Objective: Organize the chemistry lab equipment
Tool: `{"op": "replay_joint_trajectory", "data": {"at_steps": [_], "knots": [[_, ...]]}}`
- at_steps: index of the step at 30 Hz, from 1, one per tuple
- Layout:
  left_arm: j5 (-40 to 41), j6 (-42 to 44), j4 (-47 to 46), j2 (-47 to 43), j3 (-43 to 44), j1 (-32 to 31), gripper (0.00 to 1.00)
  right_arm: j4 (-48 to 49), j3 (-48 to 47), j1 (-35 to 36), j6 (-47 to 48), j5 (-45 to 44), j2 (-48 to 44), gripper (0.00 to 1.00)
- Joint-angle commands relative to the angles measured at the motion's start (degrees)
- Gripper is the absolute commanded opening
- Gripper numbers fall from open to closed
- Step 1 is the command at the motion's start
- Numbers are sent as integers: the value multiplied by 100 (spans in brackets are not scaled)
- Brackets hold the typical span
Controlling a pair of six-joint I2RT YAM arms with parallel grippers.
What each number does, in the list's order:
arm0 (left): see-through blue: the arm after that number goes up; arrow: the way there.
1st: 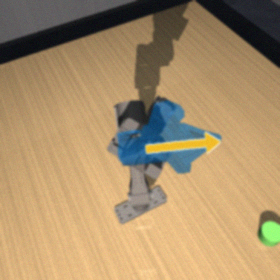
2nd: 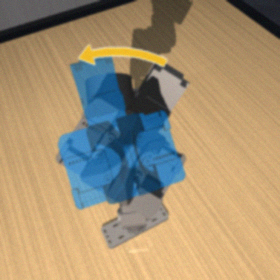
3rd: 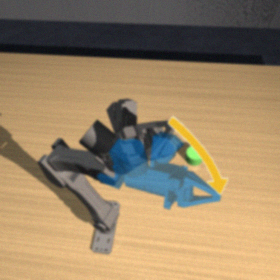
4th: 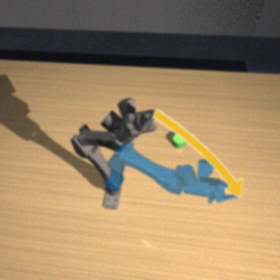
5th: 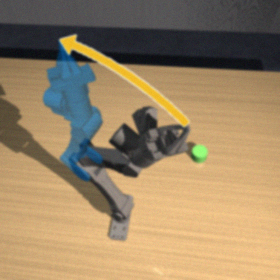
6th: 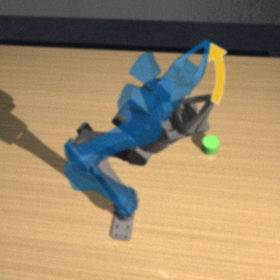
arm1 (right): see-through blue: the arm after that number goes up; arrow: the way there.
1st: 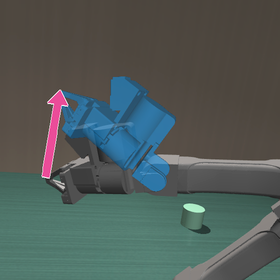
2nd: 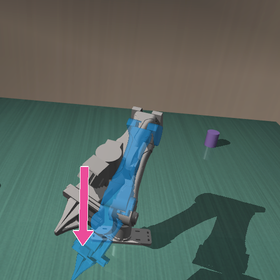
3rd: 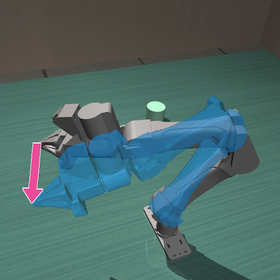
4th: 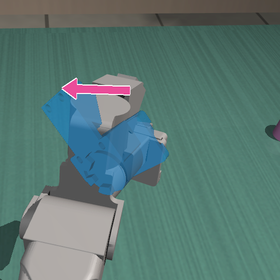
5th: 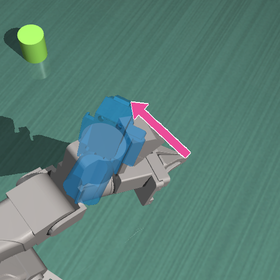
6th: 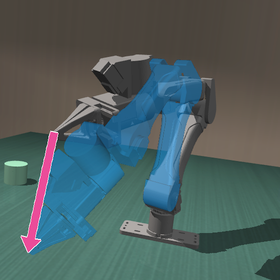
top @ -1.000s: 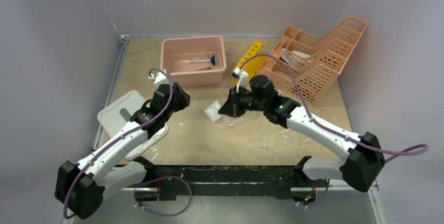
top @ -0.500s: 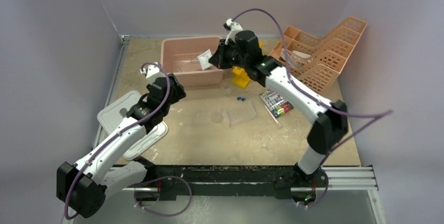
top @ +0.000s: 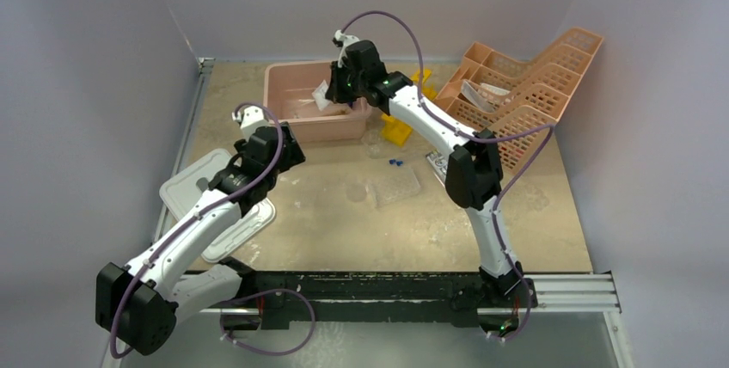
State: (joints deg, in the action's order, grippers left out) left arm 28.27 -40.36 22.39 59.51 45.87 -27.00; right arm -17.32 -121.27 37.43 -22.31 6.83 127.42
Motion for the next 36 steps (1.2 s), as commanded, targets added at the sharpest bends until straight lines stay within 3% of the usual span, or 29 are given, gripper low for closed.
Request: {"op": "replay_joint_trajectory", "data": {"at_steps": [1, 7, 13, 18, 26, 30, 36], "knots": [[-166, 278, -68, 113, 188, 53, 77, -317, -371, -40, 210, 102, 70, 4], [-332, 133, -474, -37, -86, 55, 77, -83, 341, -59, 132, -248, -244, 9], [-850, 253, -1145, -87, -269, 55, 77, -265, 232, -129, 155, -644, -208, 32], [-1006, 343, -1246, 69, -180, 56, 76, -266, 397, -183, 75, -693, -640, 42], [-2128, 872, -2095, 119, -368, 51, 74, -76, 1234, -225, 282, -360, -1785, 45], [-3241, 1408, -2527, 104, -479, 6, 74, 93, 2002, -271, 271, -437, -2440, 46], [-3588, 1995, -2801, 262, -660, -788, 73, 405, 3302, -358, -123, -563, -3434, 47]]}}
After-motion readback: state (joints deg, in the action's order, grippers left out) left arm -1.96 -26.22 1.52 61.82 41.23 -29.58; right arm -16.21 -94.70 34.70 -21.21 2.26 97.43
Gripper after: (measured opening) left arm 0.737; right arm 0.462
